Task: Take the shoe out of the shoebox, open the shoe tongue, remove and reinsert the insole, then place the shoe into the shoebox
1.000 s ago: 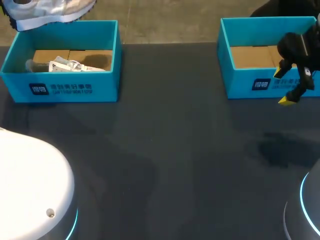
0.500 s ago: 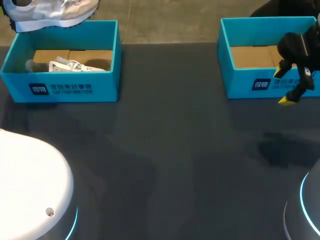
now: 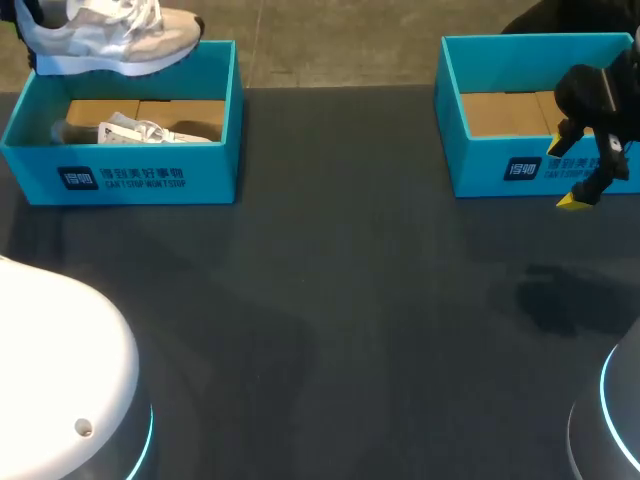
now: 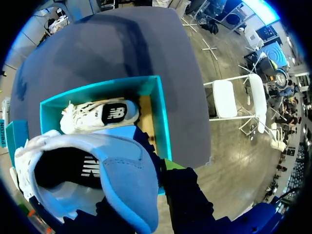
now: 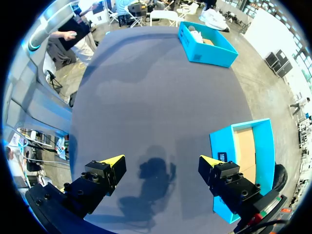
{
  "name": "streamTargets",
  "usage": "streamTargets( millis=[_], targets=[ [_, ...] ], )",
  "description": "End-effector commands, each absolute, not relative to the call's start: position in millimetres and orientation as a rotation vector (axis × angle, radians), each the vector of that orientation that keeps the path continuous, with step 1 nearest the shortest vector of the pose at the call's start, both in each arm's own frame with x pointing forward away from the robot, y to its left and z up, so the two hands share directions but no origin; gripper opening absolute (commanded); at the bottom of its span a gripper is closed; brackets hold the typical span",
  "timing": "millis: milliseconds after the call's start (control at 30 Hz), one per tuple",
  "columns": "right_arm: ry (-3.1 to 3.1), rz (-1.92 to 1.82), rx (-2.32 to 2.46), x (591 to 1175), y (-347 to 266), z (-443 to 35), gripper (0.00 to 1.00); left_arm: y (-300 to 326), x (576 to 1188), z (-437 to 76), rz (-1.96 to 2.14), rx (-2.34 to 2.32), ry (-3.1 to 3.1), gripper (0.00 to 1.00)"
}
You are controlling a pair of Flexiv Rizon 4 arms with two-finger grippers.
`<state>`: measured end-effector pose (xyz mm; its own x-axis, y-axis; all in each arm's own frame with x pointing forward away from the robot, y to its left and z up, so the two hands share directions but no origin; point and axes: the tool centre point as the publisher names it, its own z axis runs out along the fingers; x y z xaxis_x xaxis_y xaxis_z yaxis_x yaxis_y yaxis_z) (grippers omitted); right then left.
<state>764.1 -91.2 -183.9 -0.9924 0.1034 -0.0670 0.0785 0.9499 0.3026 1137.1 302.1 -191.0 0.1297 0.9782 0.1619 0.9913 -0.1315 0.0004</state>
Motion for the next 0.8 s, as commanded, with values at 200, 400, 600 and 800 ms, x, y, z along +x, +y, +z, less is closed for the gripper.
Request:
streamTargets(
  millis=[200,400,600,800],
  targets=[
    [3.022,0.46,0.143,765,-91,-184,1.0,304,1157,-218,-0.223,-2.296,-1.946,0.0],
    [3.022,0.46,0.143,765,-91,-184,1.0,306,1164,-233,-0.23,-2.279,-1.962,0.0],
    [3.022,0.46,0.143,765,-91,-184,1.0,308,1175,-246,-0.239,-2.279,-1.943,0.0],
    [3.022,0.46,0.143,765,-91,-184,1.0,306,1188,-261,-0.232,-2.286,-1.91,0.0]
  ],
)
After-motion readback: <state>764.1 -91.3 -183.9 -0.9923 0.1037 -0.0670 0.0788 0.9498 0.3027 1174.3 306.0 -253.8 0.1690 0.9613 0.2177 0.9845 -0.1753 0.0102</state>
